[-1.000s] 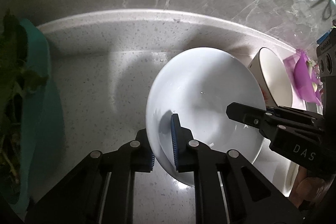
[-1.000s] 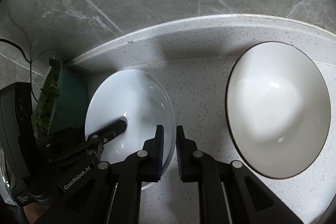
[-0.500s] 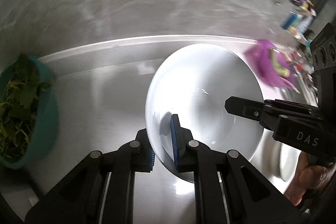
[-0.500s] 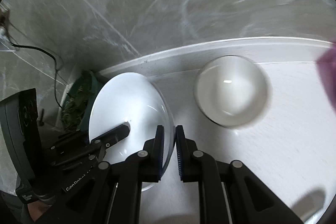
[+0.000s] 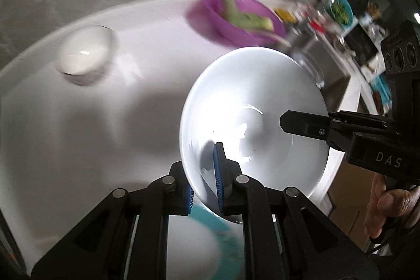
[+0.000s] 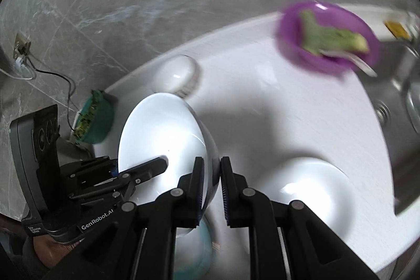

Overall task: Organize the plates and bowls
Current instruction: 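Carry the small white bowl with both tools and lower it into the large white bowl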

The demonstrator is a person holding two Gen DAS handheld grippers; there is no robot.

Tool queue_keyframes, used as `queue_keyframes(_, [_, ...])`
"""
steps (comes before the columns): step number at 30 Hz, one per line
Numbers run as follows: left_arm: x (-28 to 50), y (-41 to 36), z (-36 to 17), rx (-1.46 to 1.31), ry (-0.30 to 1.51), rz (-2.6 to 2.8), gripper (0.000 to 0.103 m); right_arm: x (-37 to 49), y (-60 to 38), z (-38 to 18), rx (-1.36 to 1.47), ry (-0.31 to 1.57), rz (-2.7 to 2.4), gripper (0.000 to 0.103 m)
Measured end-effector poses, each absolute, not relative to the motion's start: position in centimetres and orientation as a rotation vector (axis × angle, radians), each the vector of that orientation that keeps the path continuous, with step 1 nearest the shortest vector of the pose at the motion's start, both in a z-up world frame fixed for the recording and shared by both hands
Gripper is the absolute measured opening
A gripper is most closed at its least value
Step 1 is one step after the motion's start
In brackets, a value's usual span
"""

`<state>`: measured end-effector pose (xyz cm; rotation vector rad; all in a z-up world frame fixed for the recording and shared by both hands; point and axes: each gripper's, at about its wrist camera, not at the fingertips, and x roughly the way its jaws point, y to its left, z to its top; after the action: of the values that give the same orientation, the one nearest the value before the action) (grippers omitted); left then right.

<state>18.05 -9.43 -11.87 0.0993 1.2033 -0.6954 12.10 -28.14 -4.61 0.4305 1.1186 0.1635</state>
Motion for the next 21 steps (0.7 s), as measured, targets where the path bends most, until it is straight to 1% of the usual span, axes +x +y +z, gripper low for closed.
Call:
queue_keyframes(4, [15.2, -15.0, -14.4, 0.159, 1.252, -0.696, 0.012, 9.8, -32.5, -7.3, 0.465, 1.159, 0.143, 0.015])
queue_keyframes(10, [12.3, -19.2, -18.0, 0.198, 1.302, -0.663, 0.012, 7.3, -36.0, -10.4, 0.447, 1.211, 0.151, 0.015])
queue_keyframes(17, [11.1, -21.4, -21.3, 0.197, 1.356, -0.637, 0.013, 7.0, -37.4, -12.8, 0.422, 1.258, 0.160, 0.015])
queue_keyframes(21, [11.6, -21.8, -22.1, 0.206, 1.350, -0.616, 0.016, 7.5, -37.3, -13.2, 0.391, 1.266, 0.168, 0.014])
